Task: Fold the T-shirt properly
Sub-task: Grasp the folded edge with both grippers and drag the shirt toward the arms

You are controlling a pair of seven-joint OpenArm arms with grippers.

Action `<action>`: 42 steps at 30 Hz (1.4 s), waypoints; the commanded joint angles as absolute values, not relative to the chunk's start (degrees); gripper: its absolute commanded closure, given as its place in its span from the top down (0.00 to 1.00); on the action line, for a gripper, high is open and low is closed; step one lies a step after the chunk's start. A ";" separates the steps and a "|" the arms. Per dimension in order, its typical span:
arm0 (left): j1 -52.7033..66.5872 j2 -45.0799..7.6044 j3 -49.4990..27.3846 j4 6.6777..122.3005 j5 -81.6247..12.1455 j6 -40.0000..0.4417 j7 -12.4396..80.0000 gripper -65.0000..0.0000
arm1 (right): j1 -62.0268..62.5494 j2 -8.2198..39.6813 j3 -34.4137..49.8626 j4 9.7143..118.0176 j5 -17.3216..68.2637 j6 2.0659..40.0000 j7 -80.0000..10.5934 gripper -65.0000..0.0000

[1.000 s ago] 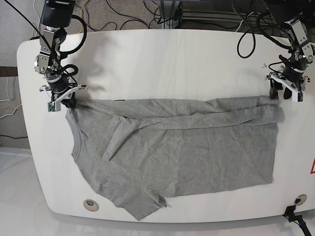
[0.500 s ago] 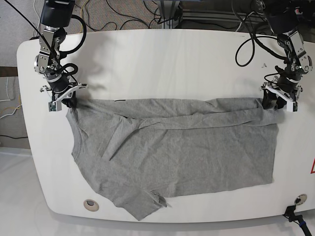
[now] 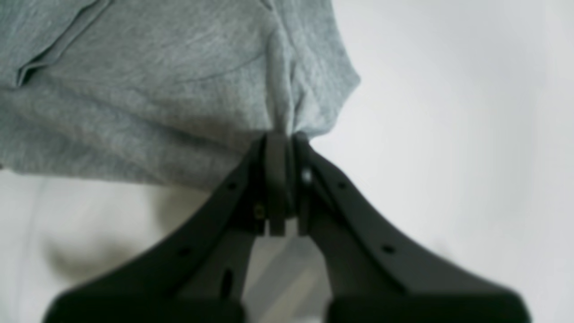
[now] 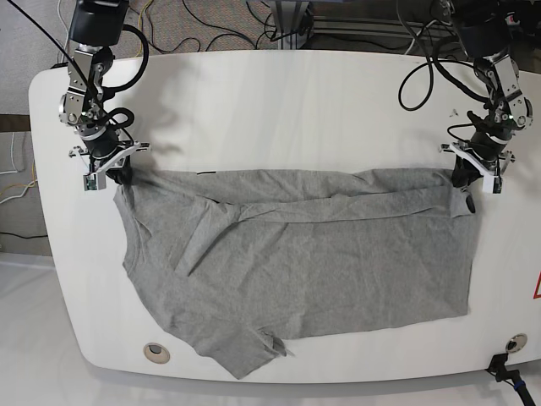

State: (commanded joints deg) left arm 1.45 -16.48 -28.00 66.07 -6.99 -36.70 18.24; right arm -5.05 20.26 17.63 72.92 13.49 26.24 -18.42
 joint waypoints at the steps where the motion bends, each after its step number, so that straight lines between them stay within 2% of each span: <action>1: 2.07 -16.66 -28.00 66.24 -6.90 -36.70 18.24 0.00 | -6.11 20.26 17.63 73.54 13.49 26.24 -18.42 0.00; 9: 12.53 -19.03 -26.86 74.51 -6.99 -36.70 18.51 0.00 | -17.54 20.18 17.89 81.36 13.58 26.24 -18.77 0.00; 15: 22.11 -20.79 -26.86 80.40 -6.99 -36.70 18.59 0.00 | -27.65 18.33 21.93 88.48 13.58 26.24 -18.86 0.00; 21: 30.55 -21.76 -27.12 84.88 -6.99 -36.70 18.59 0.00 | -34.42 18.24 22.02 91.56 13.58 26.24 -18.86 0.00; 35: 36.26 -25.27 -27.21 86.81 -6.90 -36.70 18.59 0.00 | -37.58 18.51 23.34 91.56 13.49 26.24 -18.86 0.00; 42: 37.14 -25.01 -27.03 87.43 -6.90 -36.70 18.59 0.00 | -37.58 18.33 23.08 91.56 13.49 26.24 -18.86 0.00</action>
State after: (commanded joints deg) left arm 37.14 -25.01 -27.03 87.43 -6.90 -36.70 18.59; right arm -37.58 18.33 23.08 91.56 13.49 26.24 -18.86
